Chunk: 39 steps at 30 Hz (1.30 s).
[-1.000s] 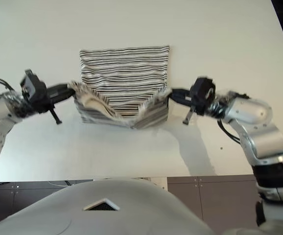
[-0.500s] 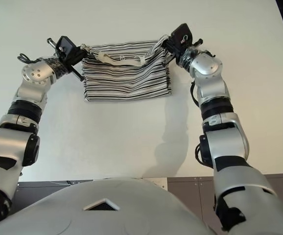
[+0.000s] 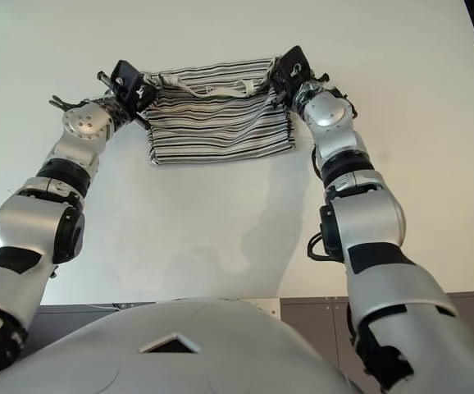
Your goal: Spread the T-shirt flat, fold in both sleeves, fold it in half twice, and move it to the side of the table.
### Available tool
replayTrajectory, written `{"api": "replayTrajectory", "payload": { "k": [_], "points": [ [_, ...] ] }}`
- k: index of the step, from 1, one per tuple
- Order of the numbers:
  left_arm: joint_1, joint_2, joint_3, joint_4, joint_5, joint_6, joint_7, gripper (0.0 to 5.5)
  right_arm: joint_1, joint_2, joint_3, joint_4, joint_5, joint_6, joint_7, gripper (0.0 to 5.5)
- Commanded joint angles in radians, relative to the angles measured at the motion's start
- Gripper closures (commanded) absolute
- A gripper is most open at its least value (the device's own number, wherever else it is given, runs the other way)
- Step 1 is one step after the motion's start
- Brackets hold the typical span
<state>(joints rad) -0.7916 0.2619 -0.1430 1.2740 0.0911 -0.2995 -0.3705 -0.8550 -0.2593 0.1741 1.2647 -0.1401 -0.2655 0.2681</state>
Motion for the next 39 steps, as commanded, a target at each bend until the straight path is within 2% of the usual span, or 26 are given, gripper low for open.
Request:
{"api": "replayTrajectory", "payload": {
  "k": [1,8,12,14,19,23,28,29,31,34,36,39],
  "points": [
    [-0.050,-0.009,0.033,0.045,0.015,0.089,0.060,4.25,-0.072,0.001,-0.017,0.062,-0.036,0.090,-0.070,3.26],
    [-0.007,0.022,-0.021,0.049,0.127,0.091,0.143,4.25,-0.037,-0.007,-0.002,0.086,-0.102,0.139,-0.089,3.26],
    [-0.001,0.030,-0.005,0.045,0.132,0.079,0.143,4.25,-0.040,-0.010,0.020,0.088,-0.148,0.145,-0.077,3.26],
    [-0.011,0.032,0.039,0.038,0.092,0.068,0.122,4.25,-0.040,-0.027,0.023,0.088,-0.163,0.145,-0.058,3.26],
    [-0.009,0.055,0.063,0.001,0.068,-0.007,-0.011,4.25,-0.010,-0.064,0.090,0.082,-0.231,0.091,0.101,3.26],
    [0.034,0.126,0.110,-0.053,0.034,-0.036,-0.025,4.25,0.052,-0.112,0.153,0.063,-0.275,-0.005,0.253,3.26],
    [0.135,0.186,0.142,-0.147,0.016,-0.036,0.036,4.25,0.141,-0.175,0.180,-0.009,-0.265,-0.116,0.402,3.26],
    [0.164,0.188,0.161,-0.193,-0.005,-0.036,0.048,4.25,0.195,-0.196,0.186,-0.076,-0.240,-0.153,0.484,3.26],
    [0.227,0.191,0.206,-0.298,-0.045,-0.020,0.078,4.25,0.366,-0.260,0.207,-0.355,-0.136,-0.176,0.677,3.26],
    [0.338,0.188,0.236,-0.493,-0.071,0.033,0.100,4.25,0.622,-0.403,0.266,-1.025,0.111,0.021,0.877,3.26],
    [0.395,0.184,0.237,-0.595,-0.074,0.067,0.102,4.25,0.677,-0.449,0.272,-1.298,0.219,0.151,0.910,3.26],
    [0.438,0.177,0.233,-0.675,-0.065,0.104,0.101,4.25,0.601,-0.385,0.178,-1.386,0.277,0.280,0.821,3.26]
  ]
}}
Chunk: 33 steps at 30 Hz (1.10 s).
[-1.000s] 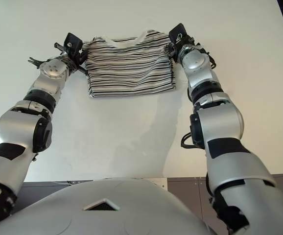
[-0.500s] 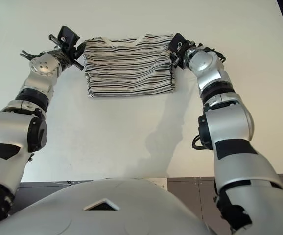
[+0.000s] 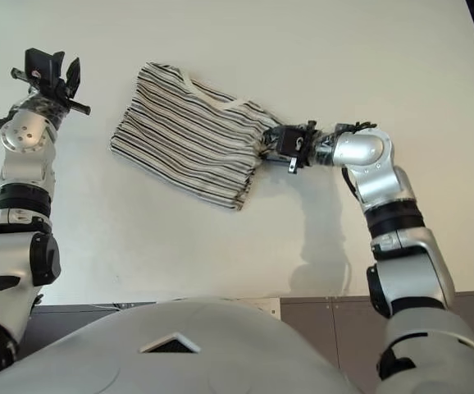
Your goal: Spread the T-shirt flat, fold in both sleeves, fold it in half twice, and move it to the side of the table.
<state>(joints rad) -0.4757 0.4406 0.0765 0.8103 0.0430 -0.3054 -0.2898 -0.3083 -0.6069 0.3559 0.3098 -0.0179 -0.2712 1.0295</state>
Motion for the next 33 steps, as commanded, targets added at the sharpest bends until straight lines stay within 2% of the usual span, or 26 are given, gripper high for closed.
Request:
{"api": "replayTrajectory", "payload": {
  "k": [1,3,6,11,16,20,23,24,26,30,32,33],
  "points": [
    [0.138,-0.004,0.015,-0.234,-0.016,0.122,0.020,4.25,0.016,-0.021,-0.047,-0.404,0.163,0.311,0.032,3.26],
    [0.166,-0.007,0.018,-0.277,-0.016,0.154,0.022,4.25,-0.037,-0.028,-0.100,-0.307,0.127,0.314,-0.010,3.26],
    [0.184,-0.018,0.013,-0.332,-0.016,0.204,0.026,4.25,-0.040,-0.055,-0.114,-0.225,0.087,0.311,-0.022,3.26],
    [0.178,-0.033,-0.009,-0.370,-0.015,0.246,0.004,4.25,0.021,0.007,-0.016,-0.014,-0.032,0.239,-0.077,3.26],
    [0.177,-0.026,-0.013,-0.374,-0.018,0.256,-0.017,4.25,0.088,-0.052,0.004,0.116,-0.129,0.149,-0.151,3.26],
    [0.217,-0.029,-0.022,-0.415,-0.014,0.261,-0.029,4.25,0.223,-0.164,0.003,-0.093,-0.061,0.155,-0.036,3.26],
    [0.303,-0.021,-0.012,-0.489,-0.026,0.283,-0.040,4.25,0.515,-0.346,0.010,-0.536,0.108,0.233,0.086,3.26],
    [0.343,-0.020,-0.010,-0.525,-0.027,0.296,-0.041,4.25,0.575,-0.371,0.021,-0.659,0.154,0.275,0.091,3.26],
    [0.385,-0.022,-0.015,-0.572,-0.024,0.316,-0.044,4.25,0.630,-0.378,0.028,-0.784,0.191,0.333,0.072,3.26],
    [0.433,0.029,-0.022,-0.665,-0.024,0.379,-0.116,4.25,0.573,-0.228,0.157,-0.874,0.120,0.489,-0.002,3.26],
    [0.452,0.044,-0.011,-0.693,-0.024,0.401,-0.127,4.25,0.563,-0.216,0.145,-0.879,0.107,0.525,-0.027,3.26],
    [0.473,0.043,-0.004,-0.718,-0.026,0.411,-0.123,4.25,0.570,-0.238,0.104,-0.893,0.123,0.535,-0.029,3.26]
  ]
}}
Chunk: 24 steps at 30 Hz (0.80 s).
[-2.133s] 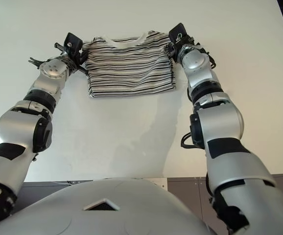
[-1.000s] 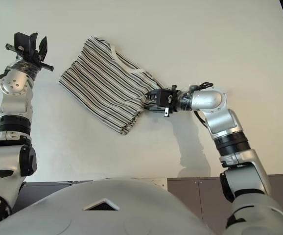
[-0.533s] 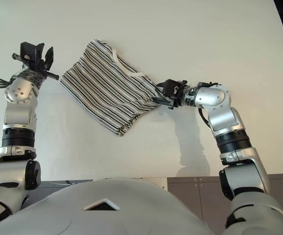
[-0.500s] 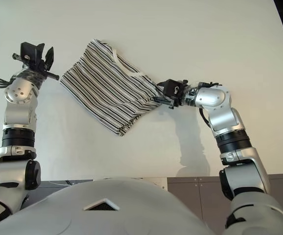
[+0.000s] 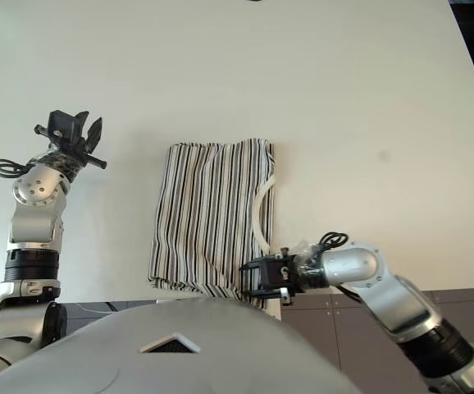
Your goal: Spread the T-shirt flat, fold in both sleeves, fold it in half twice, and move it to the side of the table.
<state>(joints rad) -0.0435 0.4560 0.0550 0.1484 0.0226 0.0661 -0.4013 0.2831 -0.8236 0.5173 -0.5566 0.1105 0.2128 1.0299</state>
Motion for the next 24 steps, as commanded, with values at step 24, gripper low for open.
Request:
{"api": "replayTrajectory", "payload": {
  "k": [24],
  "points": [
    [-0.151,0.104,-0.481,0.005,0.185,0.155,-0.302,4.25,-0.305,0.129,-0.260,0.193,0.165,0.176,-0.125,3.26]
  ]
}}
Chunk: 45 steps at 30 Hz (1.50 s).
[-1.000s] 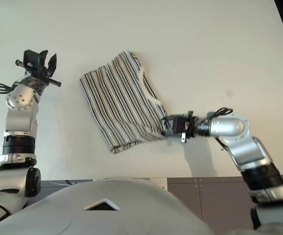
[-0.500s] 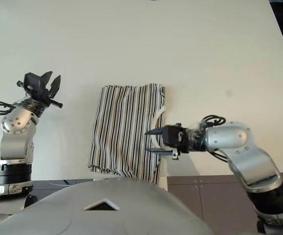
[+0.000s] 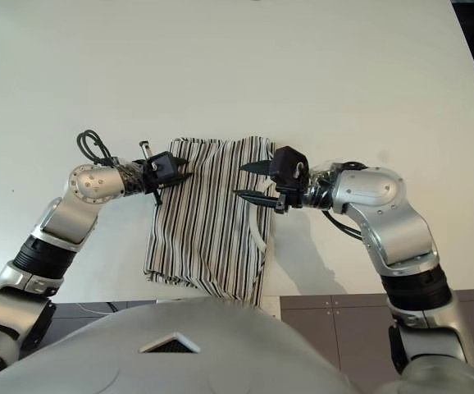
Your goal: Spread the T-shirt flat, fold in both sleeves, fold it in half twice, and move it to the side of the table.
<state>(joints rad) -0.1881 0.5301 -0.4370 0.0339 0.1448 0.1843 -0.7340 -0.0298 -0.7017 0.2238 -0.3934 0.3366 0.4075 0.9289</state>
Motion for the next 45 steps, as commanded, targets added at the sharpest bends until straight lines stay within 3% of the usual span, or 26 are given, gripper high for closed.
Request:
{"api": "replayTrajectory", "payload": {
  "k": [1,5,10,16,20,24,29,35,38,41,45],
  "points": [
    [-0.020,0.020,0.026,0.144,0.060,0.040,0.052,4.25,0.012,0.005,0.055,0.051,-0.097,-0.034,-0.032,3.26],
    [-0.035,-0.043,0.076,0.179,0.028,0.069,0.120,4.25,0.008,0.067,0.119,0.192,-0.208,-0.101,-0.100,3.26],
    [-0.033,-0.103,0.106,0.162,0.010,0.086,0.162,4.25,0.008,0.134,0.087,0.180,-0.185,-0.086,-0.136,3.26],
    [0.022,-0.063,0.253,-0.011,-0.056,0.165,0.179,4.25,0.090,0.024,0.000,-0.031,-0.195,-0.164,-0.098,3.26],
    [0.082,-0.072,0.359,-0.231,-0.186,0.263,0.150,4.25,0.115,0.049,0.123,0.021,-0.269,-0.193,-0.090,3.26],
    [0.078,-0.046,0.446,-0.257,-0.266,0.257,0.132,4.25,0.168,0.089,0.195,0.225,-0.395,-0.240,-0.190,3.26],
    [0.409,0.146,0.562,-0.184,-0.139,-0.138,0.092,4.25,0.278,0.016,0.101,0.083,-0.339,-0.229,-0.190,3.26],
    [0.630,0.210,0.567,-0.269,-0.083,-0.323,0.052,4.25,0.336,-0.036,-0.073,-0.170,-0.348,-0.281,-0.235,3.26],
    [0.760,0.232,0.519,-0.346,0.014,-0.487,0.051,4.25,0.452,-0.137,-0.152,-0.213,-0.447,-0.468,-0.214,3.26],
    [0.891,0.278,0.490,-0.348,0.124,-0.652,0.053,4.07,0.569,-0.294,-0.152,-0.059,-0.631,-0.799,-0.214,3.23],
    [0.849,0.347,0.450,-0.239,0.205,-0.786,0.047,3.43,0.601,-0.262,-0.087,-0.027,-0.729,-0.926,-0.259,3.23]
  ]
}}
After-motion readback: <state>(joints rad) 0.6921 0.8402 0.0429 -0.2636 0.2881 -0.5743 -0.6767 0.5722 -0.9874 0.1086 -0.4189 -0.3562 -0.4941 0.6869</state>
